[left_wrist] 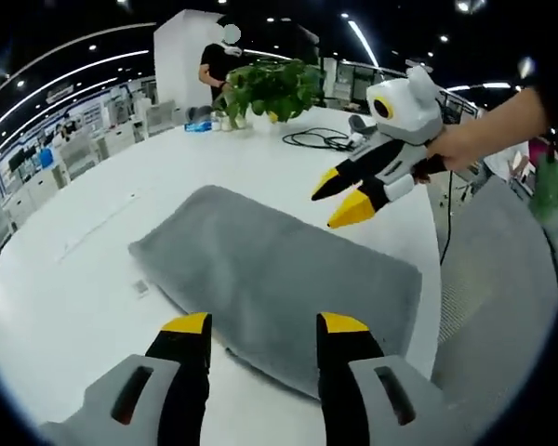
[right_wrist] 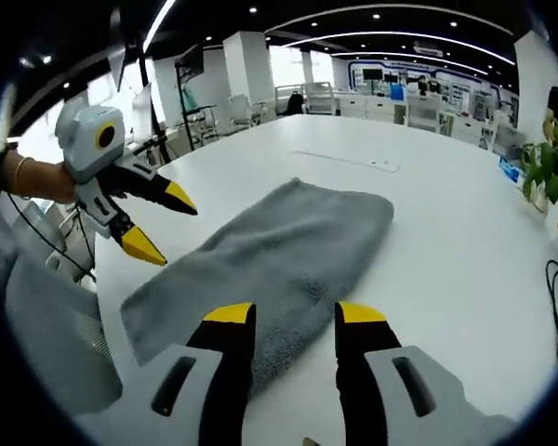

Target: Fold the towel on the table until its edges align and the towel forms a compact rectangular stack.

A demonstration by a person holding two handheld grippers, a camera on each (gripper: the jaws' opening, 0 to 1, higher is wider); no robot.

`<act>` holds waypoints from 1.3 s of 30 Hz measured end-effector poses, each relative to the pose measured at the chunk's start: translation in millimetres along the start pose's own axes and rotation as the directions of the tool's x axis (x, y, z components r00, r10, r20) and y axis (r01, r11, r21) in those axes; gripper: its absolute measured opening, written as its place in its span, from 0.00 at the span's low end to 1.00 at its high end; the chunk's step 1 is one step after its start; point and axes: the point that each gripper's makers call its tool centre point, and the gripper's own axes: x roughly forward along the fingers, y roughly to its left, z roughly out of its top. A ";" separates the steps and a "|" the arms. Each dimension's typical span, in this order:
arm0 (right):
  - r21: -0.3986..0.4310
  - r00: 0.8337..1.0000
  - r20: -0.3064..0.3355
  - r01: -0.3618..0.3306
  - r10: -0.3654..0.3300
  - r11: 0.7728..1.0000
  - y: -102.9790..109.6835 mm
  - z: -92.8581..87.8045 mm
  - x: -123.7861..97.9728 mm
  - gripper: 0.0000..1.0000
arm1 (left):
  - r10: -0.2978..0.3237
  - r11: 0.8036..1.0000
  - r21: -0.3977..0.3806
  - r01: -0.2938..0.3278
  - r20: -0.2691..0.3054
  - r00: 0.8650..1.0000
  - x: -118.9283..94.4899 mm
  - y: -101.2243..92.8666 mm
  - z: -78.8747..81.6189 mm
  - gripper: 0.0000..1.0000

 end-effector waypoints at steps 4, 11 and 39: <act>-0.052 0.999 -0.024 -0.048 0.047 0.997 20.6 -8.7 -6.8 0.33 | -0.051 0.994 0.090 0.054 -0.028 0.998 -1.1 -29.3 -5.1 0.46; -0.081 0.992 -0.052 -0.119 0.115 0.990 54.6 -24.7 -17.6 0.32 | -0.099 0.970 0.216 0.110 -0.061 0.993 -5.5 -69.8 -13.2 0.40; -0.298 0.949 -0.248 -0.268 0.197 0.916 100.6 -98.0 -19.4 0.38 | -0.153 0.937 0.287 0.201 -0.180 0.972 9.7 -107.7 -55.3 0.31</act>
